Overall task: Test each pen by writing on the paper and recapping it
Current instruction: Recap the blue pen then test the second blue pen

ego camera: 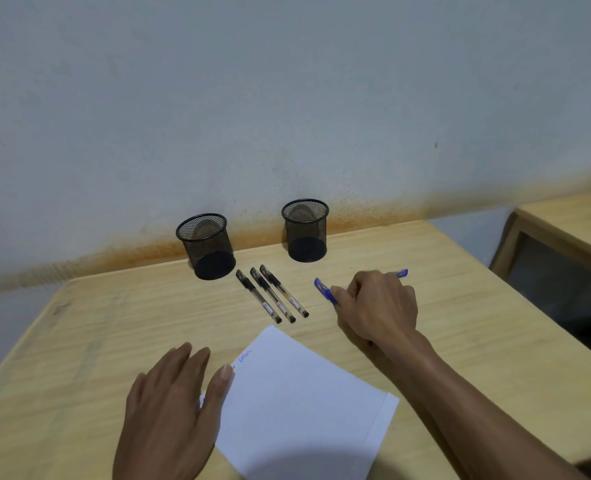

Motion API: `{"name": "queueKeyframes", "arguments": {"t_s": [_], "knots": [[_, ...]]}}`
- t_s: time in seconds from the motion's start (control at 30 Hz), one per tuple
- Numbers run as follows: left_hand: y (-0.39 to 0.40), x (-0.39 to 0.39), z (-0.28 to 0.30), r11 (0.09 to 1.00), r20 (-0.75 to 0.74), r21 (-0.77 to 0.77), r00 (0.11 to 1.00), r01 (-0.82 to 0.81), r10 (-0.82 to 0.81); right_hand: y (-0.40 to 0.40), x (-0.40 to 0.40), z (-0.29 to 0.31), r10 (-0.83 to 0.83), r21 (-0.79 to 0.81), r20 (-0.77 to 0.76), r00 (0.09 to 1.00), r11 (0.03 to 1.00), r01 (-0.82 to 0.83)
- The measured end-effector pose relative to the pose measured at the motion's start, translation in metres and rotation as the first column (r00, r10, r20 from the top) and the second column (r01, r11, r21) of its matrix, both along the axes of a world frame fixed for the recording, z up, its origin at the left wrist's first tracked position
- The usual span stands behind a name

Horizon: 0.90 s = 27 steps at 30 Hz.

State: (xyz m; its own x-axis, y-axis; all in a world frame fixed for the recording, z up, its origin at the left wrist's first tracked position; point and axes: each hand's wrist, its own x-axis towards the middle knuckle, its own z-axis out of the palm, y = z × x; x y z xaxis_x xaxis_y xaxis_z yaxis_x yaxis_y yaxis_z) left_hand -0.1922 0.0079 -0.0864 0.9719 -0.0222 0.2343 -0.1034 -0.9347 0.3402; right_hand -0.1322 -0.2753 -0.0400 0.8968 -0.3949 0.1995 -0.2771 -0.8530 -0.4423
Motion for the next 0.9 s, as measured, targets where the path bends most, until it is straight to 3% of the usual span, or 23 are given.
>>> {"name": "queueKeyframes", "arguments": {"t_s": [0.13,0.27,0.47,0.53,0.6,0.7,0.8,0.9], "knots": [[0.0,0.0,0.0,1.0,0.0,0.024,1.0,0.006,-0.006,-0.022,0.007,0.007,0.057,-0.089,0.039,0.998,0.995,-0.053],[-0.001,-0.001,0.0,1.0,0.004,0.029,1.0,-0.001,0.001,-0.052,0.021,0.007,0.149,-0.176,-0.125,0.981,0.97,-0.17],[-0.002,-0.002,0.003,0.999,-0.001,0.035,1.0,-0.003,0.003,-0.061,0.018,0.005,0.2,-0.204,-0.061,0.978,0.957,-0.208],[-0.002,-0.003,0.004,0.999,-0.006,0.036,1.0,0.001,-0.001,-0.058,0.011,0.006,0.195,0.024,0.09,0.977,0.98,-0.198],[-0.003,-0.004,0.006,0.999,0.0,0.043,1.0,-0.003,0.003,-0.049,0.0,0.012,0.18,0.306,0.263,0.948,0.916,-0.259],[-0.003,-0.006,0.008,0.999,-0.007,0.046,1.0,-0.009,0.009,-0.025,-0.02,0.026,0.155,0.556,0.386,0.909,0.748,-0.363],[-0.006,-0.01,0.014,1.0,-0.015,0.025,1.0,-0.009,0.009,-0.004,-0.038,0.034,0.164,0.73,0.454,0.876,0.494,-0.471],[-0.016,-0.017,0.03,0.971,0.048,-0.239,0.999,0.01,0.001,0.012,-0.051,0.034,0.165,0.801,0.458,0.874,0.35,-0.486]]}}
